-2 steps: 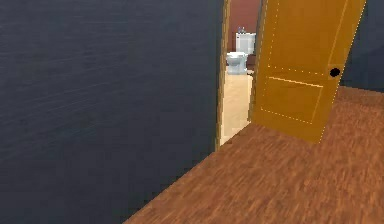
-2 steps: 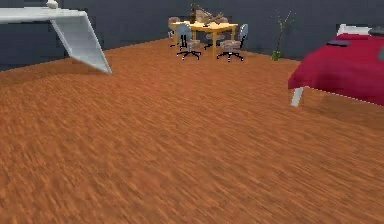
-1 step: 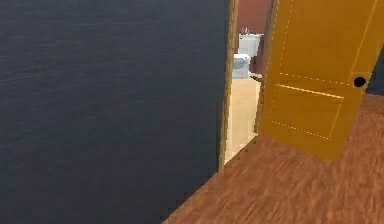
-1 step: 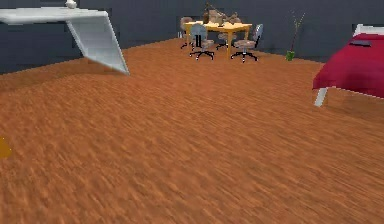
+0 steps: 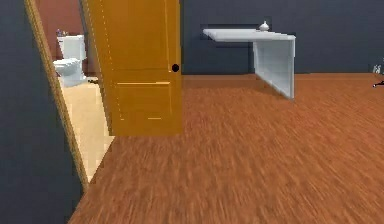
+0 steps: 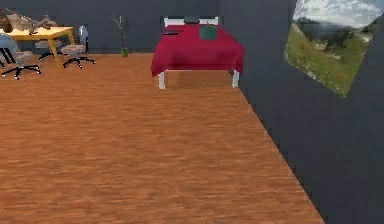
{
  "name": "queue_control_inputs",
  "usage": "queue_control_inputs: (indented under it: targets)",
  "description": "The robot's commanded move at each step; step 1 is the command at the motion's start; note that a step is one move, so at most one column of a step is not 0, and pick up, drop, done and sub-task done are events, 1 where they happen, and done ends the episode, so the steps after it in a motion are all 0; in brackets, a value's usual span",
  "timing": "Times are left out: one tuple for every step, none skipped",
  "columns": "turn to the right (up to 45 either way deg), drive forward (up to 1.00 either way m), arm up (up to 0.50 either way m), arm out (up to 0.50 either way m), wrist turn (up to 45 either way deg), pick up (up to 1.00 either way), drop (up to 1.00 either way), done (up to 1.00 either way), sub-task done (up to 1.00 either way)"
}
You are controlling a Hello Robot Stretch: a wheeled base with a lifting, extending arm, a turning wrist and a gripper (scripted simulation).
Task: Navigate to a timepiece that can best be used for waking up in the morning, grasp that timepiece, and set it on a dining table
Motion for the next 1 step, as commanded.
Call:
queue_control_inputs:
  targets:
    - [45.0, 0.0, 0.0, 0.0, 0.0, 0.0, 0.0, 0.0, 0.0]
